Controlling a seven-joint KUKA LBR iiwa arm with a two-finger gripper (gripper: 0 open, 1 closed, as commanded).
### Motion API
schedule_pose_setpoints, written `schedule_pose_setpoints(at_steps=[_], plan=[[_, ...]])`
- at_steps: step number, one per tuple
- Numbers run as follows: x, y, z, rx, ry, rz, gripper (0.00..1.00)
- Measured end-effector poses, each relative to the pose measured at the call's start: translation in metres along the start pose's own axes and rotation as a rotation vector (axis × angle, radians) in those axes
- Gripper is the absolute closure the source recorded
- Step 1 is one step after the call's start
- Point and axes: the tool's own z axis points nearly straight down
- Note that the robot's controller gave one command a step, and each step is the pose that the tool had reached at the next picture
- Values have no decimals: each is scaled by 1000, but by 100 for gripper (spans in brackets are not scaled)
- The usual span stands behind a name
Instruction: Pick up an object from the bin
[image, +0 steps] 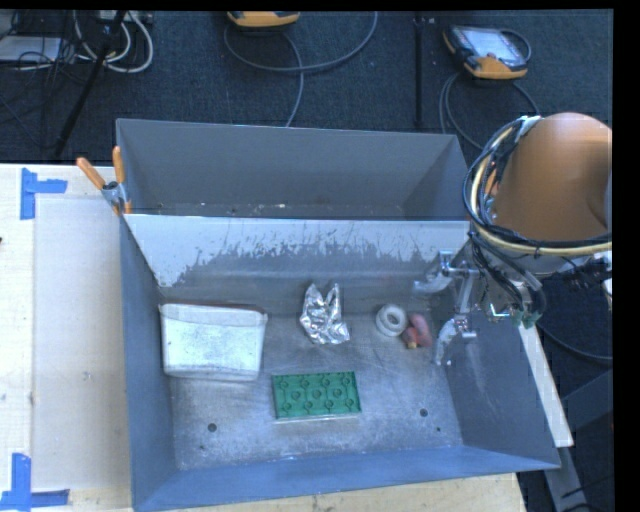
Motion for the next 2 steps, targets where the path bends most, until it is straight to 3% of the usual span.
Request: schedule_pose_setpoints(at_steps=[1,2], plan=[[-65,20,140,-1,-3,188,0],[-65,19,136,1,-8,185,100]])
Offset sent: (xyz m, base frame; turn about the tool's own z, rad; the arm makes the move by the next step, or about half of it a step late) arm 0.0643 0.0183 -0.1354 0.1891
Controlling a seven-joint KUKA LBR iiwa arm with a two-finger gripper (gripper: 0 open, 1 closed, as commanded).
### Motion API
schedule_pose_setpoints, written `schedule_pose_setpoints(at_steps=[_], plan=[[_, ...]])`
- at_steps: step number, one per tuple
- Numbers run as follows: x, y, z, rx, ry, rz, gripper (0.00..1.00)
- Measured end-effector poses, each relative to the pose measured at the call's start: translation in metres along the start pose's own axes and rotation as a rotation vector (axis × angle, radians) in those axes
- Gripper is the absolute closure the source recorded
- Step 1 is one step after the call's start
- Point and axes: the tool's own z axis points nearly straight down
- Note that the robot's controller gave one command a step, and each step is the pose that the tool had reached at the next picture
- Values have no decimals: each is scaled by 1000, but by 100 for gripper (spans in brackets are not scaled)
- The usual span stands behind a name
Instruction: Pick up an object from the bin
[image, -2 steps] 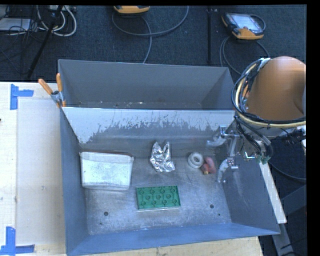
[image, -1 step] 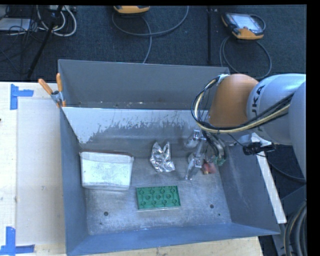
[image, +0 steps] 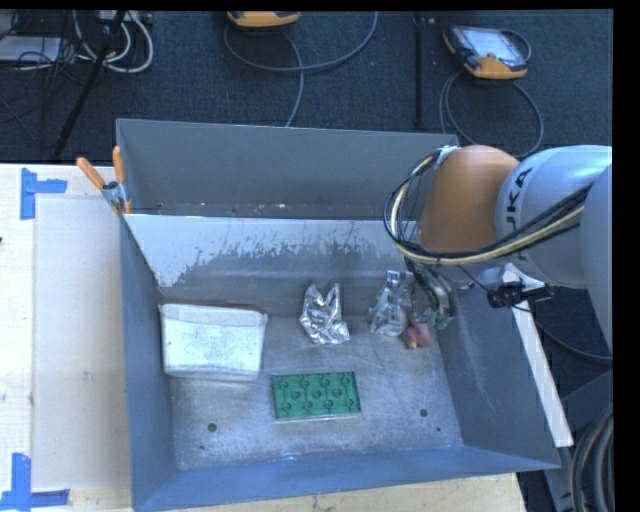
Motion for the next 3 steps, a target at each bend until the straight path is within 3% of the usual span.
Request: schedule_pose_setpoints(at_steps=[1,2,3], plan=[[0,0,0,0,0,-2,0],[5,-52,29,-4,-12,-352,0],[-7,-50,-55,0,-12,-275,0]])
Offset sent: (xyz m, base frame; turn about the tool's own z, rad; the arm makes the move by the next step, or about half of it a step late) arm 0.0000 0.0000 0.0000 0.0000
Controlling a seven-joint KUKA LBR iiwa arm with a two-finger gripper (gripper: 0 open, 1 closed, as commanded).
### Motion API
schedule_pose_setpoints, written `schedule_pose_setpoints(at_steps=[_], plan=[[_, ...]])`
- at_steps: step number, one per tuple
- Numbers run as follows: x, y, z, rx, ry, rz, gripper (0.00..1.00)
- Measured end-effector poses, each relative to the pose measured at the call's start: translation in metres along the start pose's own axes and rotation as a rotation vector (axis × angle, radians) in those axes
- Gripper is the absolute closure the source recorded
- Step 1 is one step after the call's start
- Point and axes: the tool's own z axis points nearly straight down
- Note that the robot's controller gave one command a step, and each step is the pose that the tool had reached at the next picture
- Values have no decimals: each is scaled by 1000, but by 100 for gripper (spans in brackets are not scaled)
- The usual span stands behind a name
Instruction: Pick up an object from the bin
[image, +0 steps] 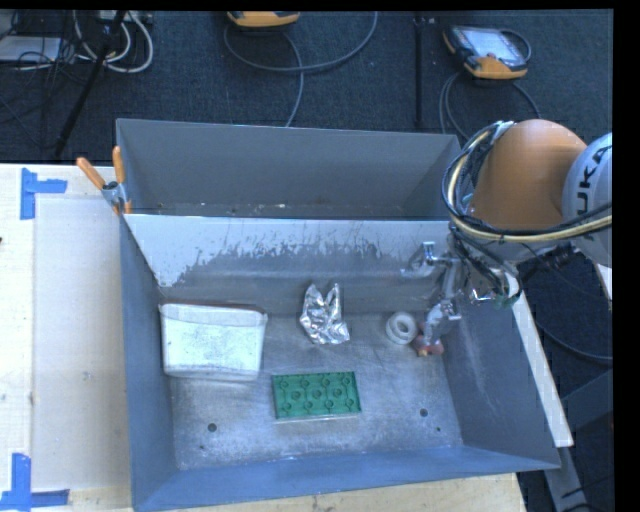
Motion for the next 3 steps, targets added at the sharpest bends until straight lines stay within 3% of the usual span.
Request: schedule_pose_setpoints(at_steps=[1,2,3], plan=[[29,-57,63,-3,15,-171,0],[28,-56,62,-5,12,-171,100],[21,-45,-92,1,1,-138,100]])
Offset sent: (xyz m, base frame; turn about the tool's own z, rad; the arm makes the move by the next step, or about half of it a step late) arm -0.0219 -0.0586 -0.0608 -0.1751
